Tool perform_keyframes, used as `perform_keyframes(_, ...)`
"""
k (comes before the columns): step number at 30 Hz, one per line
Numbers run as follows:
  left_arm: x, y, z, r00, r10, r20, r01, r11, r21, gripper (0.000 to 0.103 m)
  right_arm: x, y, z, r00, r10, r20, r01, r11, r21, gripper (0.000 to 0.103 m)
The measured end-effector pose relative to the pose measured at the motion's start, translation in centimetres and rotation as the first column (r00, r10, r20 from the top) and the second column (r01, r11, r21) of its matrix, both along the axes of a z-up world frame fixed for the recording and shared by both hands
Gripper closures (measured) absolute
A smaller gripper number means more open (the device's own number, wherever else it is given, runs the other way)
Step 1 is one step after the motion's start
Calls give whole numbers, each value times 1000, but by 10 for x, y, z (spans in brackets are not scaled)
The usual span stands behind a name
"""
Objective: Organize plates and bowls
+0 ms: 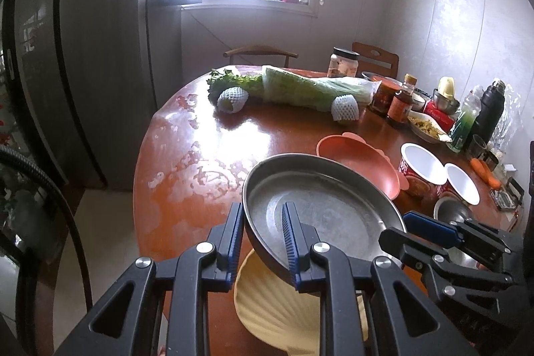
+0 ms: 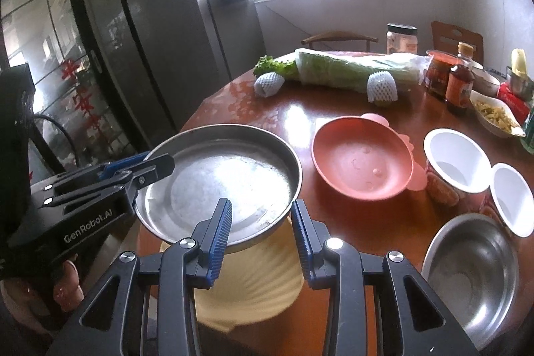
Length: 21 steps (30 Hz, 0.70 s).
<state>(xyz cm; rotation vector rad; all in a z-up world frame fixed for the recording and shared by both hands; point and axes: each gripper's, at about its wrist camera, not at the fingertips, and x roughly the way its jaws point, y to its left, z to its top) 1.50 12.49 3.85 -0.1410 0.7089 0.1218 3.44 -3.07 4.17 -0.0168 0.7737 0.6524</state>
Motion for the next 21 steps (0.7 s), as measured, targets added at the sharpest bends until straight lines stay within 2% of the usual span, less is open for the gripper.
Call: perform_keyframes(21, -7, -9, -36, 997, -11, -70, 11, 1000, 0, 80, -12, -8, -23, 1000, 6, -22, -7, 998, -58, 65)
